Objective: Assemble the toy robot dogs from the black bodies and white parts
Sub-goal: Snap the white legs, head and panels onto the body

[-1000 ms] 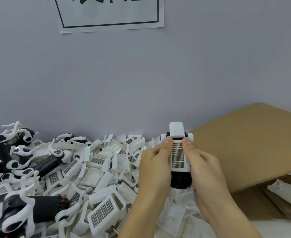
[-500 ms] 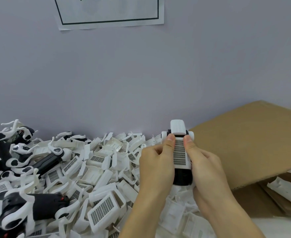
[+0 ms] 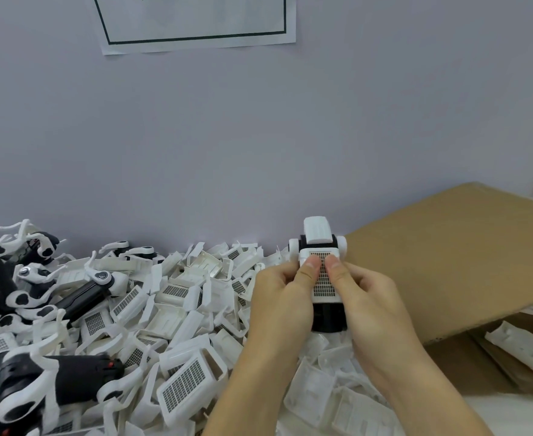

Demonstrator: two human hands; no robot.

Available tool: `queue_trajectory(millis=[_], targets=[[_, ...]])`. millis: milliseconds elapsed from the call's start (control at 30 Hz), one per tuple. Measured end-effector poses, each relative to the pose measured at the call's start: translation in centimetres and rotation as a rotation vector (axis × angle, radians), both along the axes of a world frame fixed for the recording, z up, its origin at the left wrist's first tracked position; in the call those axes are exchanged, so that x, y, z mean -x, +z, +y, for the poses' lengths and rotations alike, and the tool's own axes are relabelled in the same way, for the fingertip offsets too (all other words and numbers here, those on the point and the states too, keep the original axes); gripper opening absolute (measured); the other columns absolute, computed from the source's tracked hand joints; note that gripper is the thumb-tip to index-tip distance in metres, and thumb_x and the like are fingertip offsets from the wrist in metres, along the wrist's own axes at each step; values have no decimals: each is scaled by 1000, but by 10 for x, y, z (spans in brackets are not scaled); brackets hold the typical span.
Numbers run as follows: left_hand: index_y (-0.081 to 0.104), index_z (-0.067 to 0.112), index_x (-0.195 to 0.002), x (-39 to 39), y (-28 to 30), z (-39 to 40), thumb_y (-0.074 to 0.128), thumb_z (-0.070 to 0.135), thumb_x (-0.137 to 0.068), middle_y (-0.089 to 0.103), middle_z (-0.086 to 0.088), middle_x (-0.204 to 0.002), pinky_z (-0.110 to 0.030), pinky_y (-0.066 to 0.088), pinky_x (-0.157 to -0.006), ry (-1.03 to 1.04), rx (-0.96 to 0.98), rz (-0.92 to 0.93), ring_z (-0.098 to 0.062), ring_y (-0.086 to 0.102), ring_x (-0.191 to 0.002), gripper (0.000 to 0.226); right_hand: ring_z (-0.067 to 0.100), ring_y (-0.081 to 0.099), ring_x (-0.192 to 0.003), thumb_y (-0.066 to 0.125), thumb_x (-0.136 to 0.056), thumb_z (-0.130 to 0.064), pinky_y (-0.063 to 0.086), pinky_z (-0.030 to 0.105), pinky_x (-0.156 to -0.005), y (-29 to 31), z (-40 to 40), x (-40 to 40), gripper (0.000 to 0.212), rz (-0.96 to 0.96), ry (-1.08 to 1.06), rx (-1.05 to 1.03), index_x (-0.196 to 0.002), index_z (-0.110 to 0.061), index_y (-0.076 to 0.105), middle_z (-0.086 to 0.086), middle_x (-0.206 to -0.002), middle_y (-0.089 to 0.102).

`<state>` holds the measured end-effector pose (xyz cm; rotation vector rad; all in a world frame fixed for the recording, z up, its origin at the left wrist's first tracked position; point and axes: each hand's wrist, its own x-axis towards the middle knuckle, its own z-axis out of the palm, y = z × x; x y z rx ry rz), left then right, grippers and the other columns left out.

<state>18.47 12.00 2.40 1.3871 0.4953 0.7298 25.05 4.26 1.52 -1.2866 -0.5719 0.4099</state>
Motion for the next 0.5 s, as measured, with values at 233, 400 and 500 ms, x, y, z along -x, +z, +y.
queue_trajectory(millis=[233, 400, 500], targets=[[80, 6, -95, 5, -3, 13, 59, 28, -100, 78, -18, -94, -43, 60, -84, -116, 9, -54, -31, 75, -92, 31, 28, 76, -96, 59, -95, -36, 59, 45, -85, -3, 0, -3, 31, 46, 58, -70, -100, -13, 80, 12, -98, 78], [74, 11, -118, 12, -3, 21, 61, 23, -97, 76, -13, -111, -48, 54, -100, -304, -20, -36, -28, 72, -108, 27, 31, 75, -97, 50, -101, -40, 59, 52, -88, -2, -4, -8, 37, 98, 119, -89, -102, -19, 81, 16, -101, 78], [73, 8, -119, 15, -3, 23, 62, 19, -95, 76, -15, -111, -55, 51, -104, -286, 13, -43, -31, 72, -109, 28, 34, 73, -103, 55, -96, -40, 56, 50, -92, -2, -9, -10, 37, 118, 208, -105, -110, -14, 78, 18, -108, 76]])
